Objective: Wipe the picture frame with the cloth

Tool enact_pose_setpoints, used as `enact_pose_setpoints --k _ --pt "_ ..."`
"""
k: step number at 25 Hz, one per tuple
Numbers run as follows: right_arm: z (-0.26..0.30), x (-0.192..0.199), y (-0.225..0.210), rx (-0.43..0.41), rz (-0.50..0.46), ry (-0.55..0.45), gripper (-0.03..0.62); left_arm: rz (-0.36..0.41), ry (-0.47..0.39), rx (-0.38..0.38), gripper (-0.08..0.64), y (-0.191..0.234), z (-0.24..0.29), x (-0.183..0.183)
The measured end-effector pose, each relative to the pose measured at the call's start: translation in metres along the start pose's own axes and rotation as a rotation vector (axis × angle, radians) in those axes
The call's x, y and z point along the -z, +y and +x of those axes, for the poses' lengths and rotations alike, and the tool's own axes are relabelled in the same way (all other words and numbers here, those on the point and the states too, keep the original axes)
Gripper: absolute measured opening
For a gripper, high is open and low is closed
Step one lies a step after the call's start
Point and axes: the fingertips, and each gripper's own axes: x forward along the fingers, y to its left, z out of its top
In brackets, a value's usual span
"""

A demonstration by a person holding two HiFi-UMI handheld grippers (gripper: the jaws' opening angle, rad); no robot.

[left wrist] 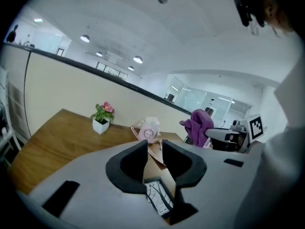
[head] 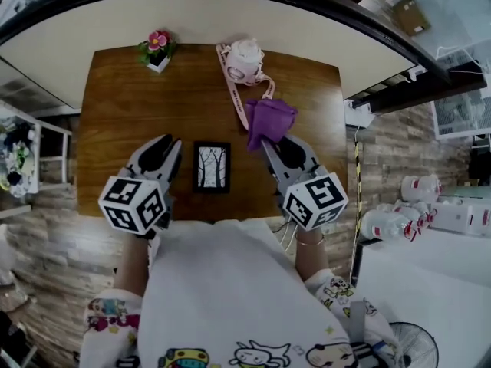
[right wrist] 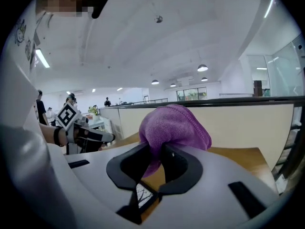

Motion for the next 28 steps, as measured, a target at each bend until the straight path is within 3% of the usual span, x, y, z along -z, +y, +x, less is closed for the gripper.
enact_pose_setpoints --k 6,11,28 --pt "-0.002 -0.021 0.004 0.032 -0.076 -0.078 0.052 0.187 -0.119 -0.057 0.077 -0.013 -0.017 -0.045" --pt "-0.005 -0.026 0.005 0.052 -0.102 -0.107 0.052 0.330 -0.162 -0.119 0.040 -0.019 -0.024 -0.054" --pt "-0.017 -0.003 -0.003 0.118 -0.081 -0.106 0.051 0.299 -0.136 -0.139 0.003 -0.010 -0.026 -0.033"
